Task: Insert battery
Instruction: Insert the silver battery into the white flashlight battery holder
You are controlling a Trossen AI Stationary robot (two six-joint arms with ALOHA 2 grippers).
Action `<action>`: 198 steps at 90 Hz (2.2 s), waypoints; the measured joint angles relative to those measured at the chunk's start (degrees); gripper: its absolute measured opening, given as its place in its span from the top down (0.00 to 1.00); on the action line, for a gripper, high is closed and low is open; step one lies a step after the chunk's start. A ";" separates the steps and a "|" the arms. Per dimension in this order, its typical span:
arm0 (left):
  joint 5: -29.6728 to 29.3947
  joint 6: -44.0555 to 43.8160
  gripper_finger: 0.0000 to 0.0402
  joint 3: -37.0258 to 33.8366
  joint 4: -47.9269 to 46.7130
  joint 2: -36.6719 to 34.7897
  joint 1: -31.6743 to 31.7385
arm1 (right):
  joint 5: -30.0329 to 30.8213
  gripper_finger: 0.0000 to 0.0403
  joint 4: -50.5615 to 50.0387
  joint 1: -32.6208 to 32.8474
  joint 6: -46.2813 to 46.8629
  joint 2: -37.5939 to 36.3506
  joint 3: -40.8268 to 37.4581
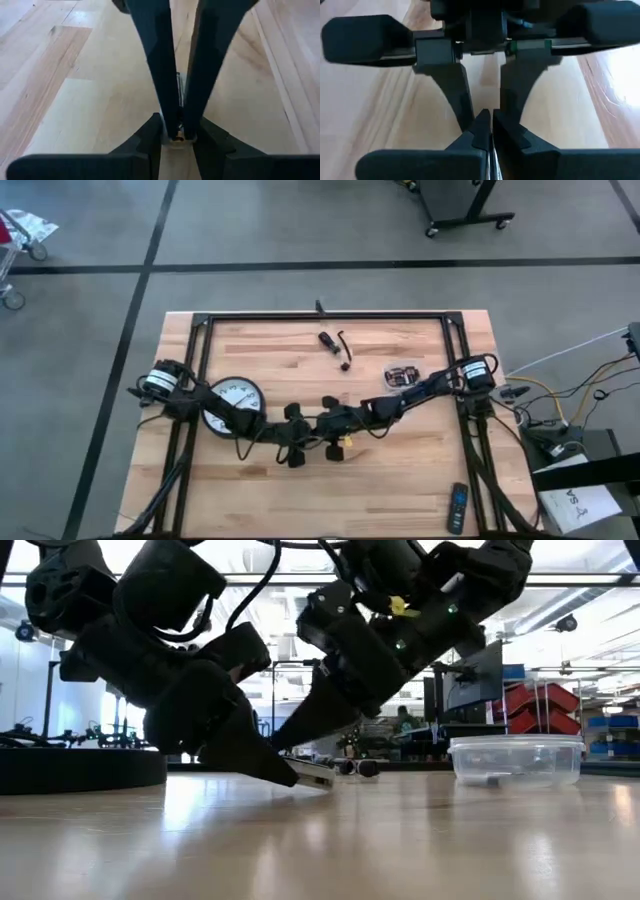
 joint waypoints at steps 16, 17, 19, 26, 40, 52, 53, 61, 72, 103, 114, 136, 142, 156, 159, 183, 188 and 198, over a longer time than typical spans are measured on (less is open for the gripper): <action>0.10 0.01 0.81 0.04 -0.28 0.00 0.02 | 0.53 0.99 -0.61 0.01 0.51 0.50 -0.35; 0.11 0.01 0.81 0.04 -0.28 0.00 0.02 | 0.52 0.99 -0.79 0.01 0.58 0.50 -0.35; 0.09 0.01 0.81 0.05 -0.22 0.00 0.02 | 0.52 0.99 -1.24 0.01 0.80 0.50 -0.36; 0.11 0.01 0.81 0.04 -0.42 0.00 0.04 | 0.88 0.99 -2.65 0.01 1.12 0.47 -0.50; 0.08 0.04 0.81 0.04 -0.46 0.00 0.04 | 2.57 0.99 -3.76 0.19 0.97 0.05 -0.47; 0.02 0.11 0.82 0.04 -0.46 0.00 0.04 | 2.73 0.99 -4.87 0.19 -0.21 -0.70 0.25; 0.02 0.11 0.82 0.04 -0.45 0.00 0.04 | 2.72 0.99 -5.10 0.20 -0.20 -0.86 0.29; 0.23 0.09 0.82 0.04 -0.63 0.00 -0.04 | 3.10 0.99 -7.46 0.67 -0.06 -3.32 0.27; 0.24 0.06 0.81 0.04 -1.08 -0.02 -0.11 | 3.59 0.99 -14.60 1.02 0.03 -9.67 0.13; 0.22 0.03 0.81 0.04 -1.25 -0.04 -0.09 | 12.10 0.99 -56.05 1.15 12.98 -26.96 -1.18; 0.22 0.03 0.81 0.04 -1.29 -0.04 -0.09 | 12.16 0.99 -64.21 1.15 16.79 -31.23 -3.01; 0.24 -0.04 0.78 0.04 -1.50 -0.02 -0.07 | 11.56 0.99 -65.75 -0.42 18.99 -32.55 -10.72; 0.26 -0.34 0.76 0.04 -1.62 -0.02 -0.07 | 11.57 0.99 -65.44 -0.97 20.63 -31.77 -12.44; 0.26 -0.88 0.71 0.00 -1.64 -0.02 -0.05 | 11.52 0.98 -64.59 -1.26 21.55 -30.80 -14.12; 0.26 -0.87 0.70 0.00 -1.58 -0.02 -0.04 | 11.48 0.97 -64.20 -1.26 21.58 -30.62 -14.16; 0.26 0.74 0.58 0.31 -1.46 -0.18 0.00 | 11.50 0.81 -62.00 -1.26 21.69 -30.67 -13.48; 0.26 1.17 0.56 0.62 -1.44 -0.31 0.00 | 11.48 0.78 -62.06 -1.26 21.69 -30.67 -13.44; 0.24 1.82 0.54 0.98 -1.38 -0.36 0.00 | 11.46 0.75 -62.08 -1.26 21.91 -30.67 -13.44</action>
